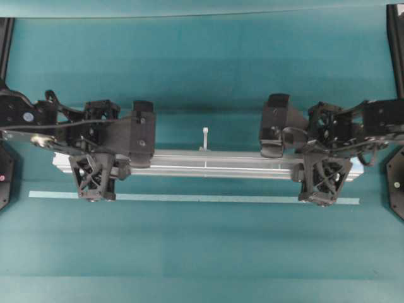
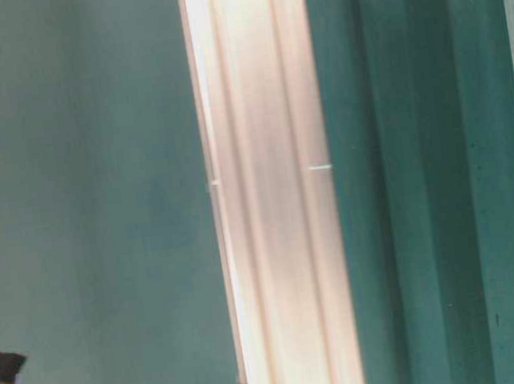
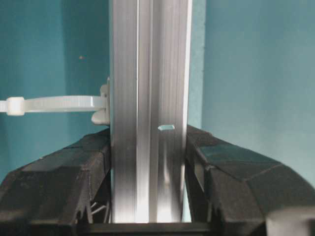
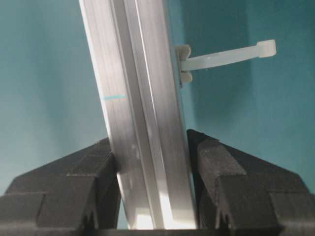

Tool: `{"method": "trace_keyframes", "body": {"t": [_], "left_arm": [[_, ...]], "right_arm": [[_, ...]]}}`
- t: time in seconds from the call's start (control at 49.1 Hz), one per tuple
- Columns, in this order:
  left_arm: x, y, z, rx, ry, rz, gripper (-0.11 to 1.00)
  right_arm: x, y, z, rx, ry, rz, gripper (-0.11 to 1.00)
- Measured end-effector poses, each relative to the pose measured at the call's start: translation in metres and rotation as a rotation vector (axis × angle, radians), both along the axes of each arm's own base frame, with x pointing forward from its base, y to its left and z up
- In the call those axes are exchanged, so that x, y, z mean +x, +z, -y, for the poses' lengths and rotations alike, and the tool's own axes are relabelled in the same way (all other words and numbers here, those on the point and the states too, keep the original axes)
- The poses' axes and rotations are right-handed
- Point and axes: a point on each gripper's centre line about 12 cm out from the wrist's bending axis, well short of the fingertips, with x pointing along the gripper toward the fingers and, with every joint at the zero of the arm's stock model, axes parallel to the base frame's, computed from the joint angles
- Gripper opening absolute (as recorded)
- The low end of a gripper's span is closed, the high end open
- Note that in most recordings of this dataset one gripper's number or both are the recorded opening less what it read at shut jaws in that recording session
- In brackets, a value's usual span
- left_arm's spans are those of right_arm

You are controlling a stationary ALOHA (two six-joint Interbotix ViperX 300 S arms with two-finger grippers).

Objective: Lift the large metal rail with both hands.
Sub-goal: 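Lower the held rail back down toward the table with both grippers, then set the rail on the table, holding it with both grippers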

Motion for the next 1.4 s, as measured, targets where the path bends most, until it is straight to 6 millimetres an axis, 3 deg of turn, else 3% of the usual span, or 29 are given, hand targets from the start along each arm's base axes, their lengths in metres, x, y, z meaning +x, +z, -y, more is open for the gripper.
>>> {"method": "trace_keyframes", "body": {"t": [0.488,0.651,1.404], "left_arm": [[0.006,-0.051,0.000,-0.006,0.004,-0.041,0.37],[0.007,-0.063,0.000,-0.007,0.006,-0.047,0.37],[0.011,-0.081,0.006,-0.026,0.036,-0.049,0.37]], "right_arm": [[0.014,-0.053,0.002,-0.026,0.065,-0.048,0.40],[0.014,-0.062,0.002,-0.027,0.071,-0.045,0.40],[0.021,-0.093,-0.006,-0.028,0.098,-0.053,0.40]]}}
